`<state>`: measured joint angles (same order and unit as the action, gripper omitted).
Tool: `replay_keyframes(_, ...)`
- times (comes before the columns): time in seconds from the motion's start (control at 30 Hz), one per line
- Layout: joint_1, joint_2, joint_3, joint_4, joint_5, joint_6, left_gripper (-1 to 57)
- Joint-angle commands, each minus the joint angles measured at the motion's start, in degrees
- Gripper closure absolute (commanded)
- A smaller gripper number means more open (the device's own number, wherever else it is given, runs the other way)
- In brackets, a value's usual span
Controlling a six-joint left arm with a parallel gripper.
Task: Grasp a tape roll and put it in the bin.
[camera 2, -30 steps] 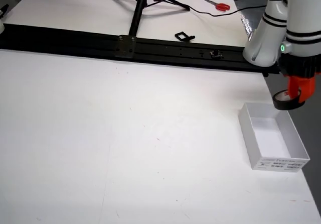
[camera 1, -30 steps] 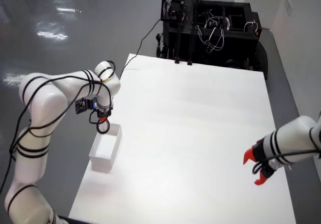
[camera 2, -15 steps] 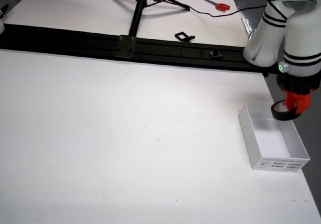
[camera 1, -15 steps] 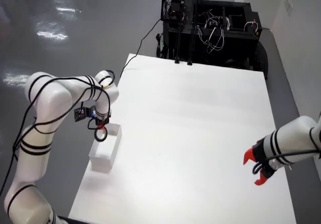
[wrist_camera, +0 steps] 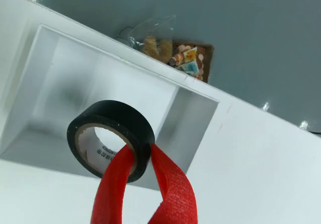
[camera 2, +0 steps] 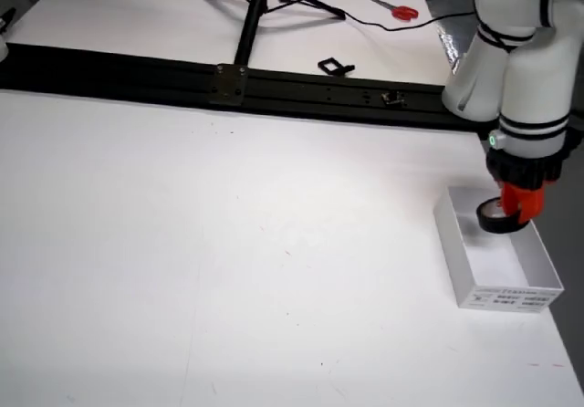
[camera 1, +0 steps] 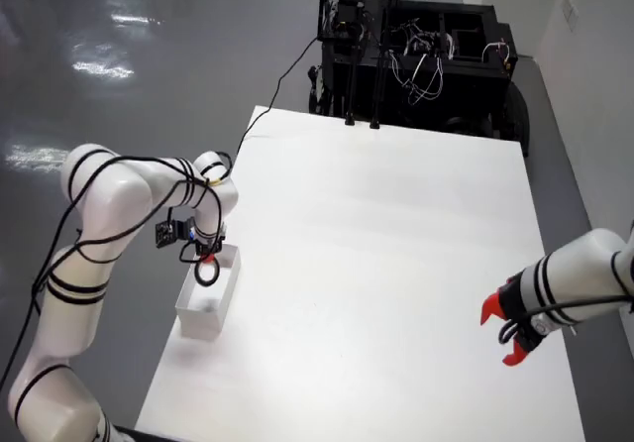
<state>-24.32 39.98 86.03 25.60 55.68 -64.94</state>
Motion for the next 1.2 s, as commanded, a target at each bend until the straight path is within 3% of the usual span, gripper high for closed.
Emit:
replay_keyframes(0.03,-0.6,1.7,0.4,-0.2,-2.1,-0.1,53.2)
replay_keyframes(0.13,-0.6,1.7,0.4,-0.3,-1.3,-0.1,36.4)
replay_keyframes(0.17,-0.6,1.7,0.4,-0.3,-1.1,-0.1,33.3)
replay_keyframes(0.23,-0.6,1.7,0.4,-0.3,-0.8,-0.1,33.0)
replay_keyframes(0.3,-0.9,1.7,0.4,-0.2,-0.6,-0.1,35.3)
replay_keyframes(0.43,-1.5,1.7,0.4,-0.1,0.7,0.2,56.1)
replay_keyframes(0.6,-5.9,-0.8,0.4,0.7,2.9,0.3,56.9)
replay_keyframes(0.83,-17.9,-14.2,0.2,2.6,5.6,0.3,56.9)
replay_keyframes(1.07,-34.7,-20.2,-0.3,2.2,5.4,0.6,56.9)
replay_keyframes(1.2,-42.8,-20.1,-0.3,1.7,1.4,1.5,56.9)
